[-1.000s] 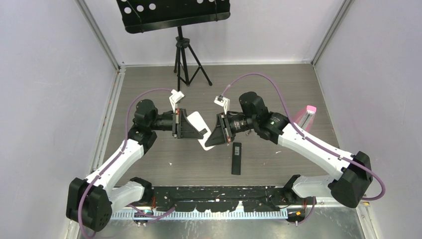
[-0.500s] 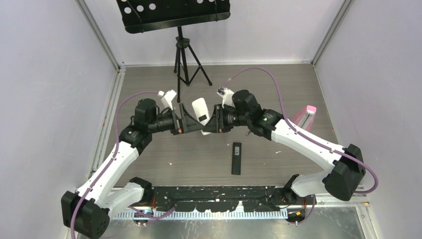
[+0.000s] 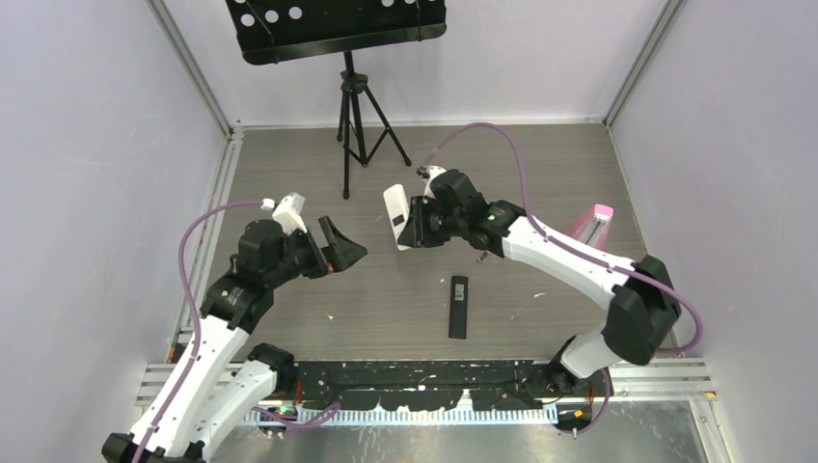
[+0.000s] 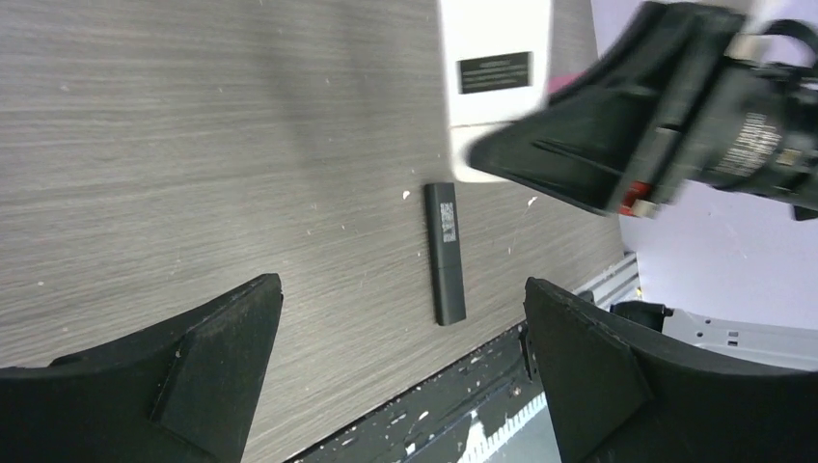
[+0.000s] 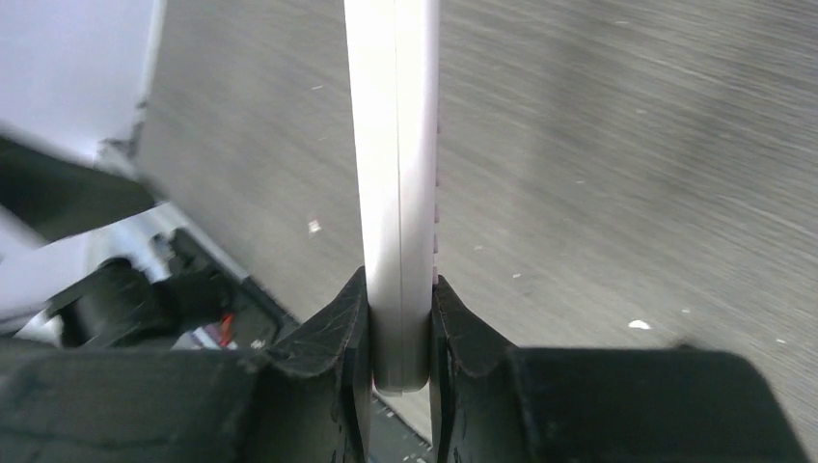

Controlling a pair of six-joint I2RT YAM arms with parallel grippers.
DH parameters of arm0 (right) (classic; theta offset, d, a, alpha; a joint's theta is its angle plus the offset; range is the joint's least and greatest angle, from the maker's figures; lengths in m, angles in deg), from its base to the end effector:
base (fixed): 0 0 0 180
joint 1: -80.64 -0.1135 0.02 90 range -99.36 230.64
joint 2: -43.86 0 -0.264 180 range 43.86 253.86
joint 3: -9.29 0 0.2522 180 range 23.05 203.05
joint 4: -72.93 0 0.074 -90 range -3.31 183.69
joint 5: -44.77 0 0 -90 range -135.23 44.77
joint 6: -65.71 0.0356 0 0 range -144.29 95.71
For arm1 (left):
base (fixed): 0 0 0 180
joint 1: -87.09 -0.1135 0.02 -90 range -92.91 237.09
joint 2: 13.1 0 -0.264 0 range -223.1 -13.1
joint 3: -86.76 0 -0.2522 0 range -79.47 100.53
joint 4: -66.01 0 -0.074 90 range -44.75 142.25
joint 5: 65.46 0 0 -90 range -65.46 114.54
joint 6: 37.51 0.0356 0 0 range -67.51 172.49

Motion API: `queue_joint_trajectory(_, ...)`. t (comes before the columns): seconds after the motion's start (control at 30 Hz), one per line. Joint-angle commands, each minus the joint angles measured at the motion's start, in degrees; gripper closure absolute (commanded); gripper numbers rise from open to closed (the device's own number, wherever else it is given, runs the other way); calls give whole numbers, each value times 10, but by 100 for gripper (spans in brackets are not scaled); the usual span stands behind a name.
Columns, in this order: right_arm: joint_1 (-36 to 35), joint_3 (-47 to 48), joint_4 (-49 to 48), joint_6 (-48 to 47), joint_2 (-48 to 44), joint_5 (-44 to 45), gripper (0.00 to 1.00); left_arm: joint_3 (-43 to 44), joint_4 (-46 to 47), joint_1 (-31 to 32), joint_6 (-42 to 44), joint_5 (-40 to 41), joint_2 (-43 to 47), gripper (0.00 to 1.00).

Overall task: Load the batteries into the remote control
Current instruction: Adjust the remote control.

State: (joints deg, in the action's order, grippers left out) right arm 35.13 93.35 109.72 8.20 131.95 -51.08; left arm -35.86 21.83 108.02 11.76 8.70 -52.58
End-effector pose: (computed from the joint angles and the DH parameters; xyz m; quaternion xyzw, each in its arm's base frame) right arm 0.2396 0.2491 0.2881 -0.1241 0.8999 0.2976 0.2938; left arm 0.1397 -0.0638 0.3109 -0.0730 0.8412 -0.3684 0.3890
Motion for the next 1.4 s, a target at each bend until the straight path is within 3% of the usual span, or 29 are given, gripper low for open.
queue_joint_trajectory(0.0,2,-25,-100,17,-93,-150,100,-28,83,-2,-40,-70,-34,0)
queue_joint_trajectory(0.2,2,-81,-224,101,-131,-271,100,-52,268,-3,-122,-201,-68,0)
queue_joint_trajectory(0.4,2,-84,-282,139,-132,-304,100,-80,392,-4,-177,-268,-32,0)
queue_joint_trajectory(0.6,3,-84,-302,152,-140,-303,100,-76,310,-4,-110,-252,27,0)
queue_joint_trajectory(0.73,3,-90,-318,162,-147,-288,100,-41,133,-4,-37,-129,66,3)
queue_joint_trajectory(0.83,3,-99,-326,167,-151,-276,100,-17,53,-4,-13,-16,92,26)
queue_joint_trajectory(0.87,3,-102,-326,168,-152,-271,100,-15,43,-4,-10,11,104,28)
queue_joint_trajectory(0.97,3,-106,-328,169,-150,-277,100,-37,91,-4,-14,2,149,20)
queue_joint_trajectory(1.1,3,-114,-361,174,-139,-334,100,-69,235,-4,-77,-110,156,1)
queue_joint_trajectory(1.37,-16,-108,-384,170,-119,-412,100,-73,370,-4,-178,-202,42,0)
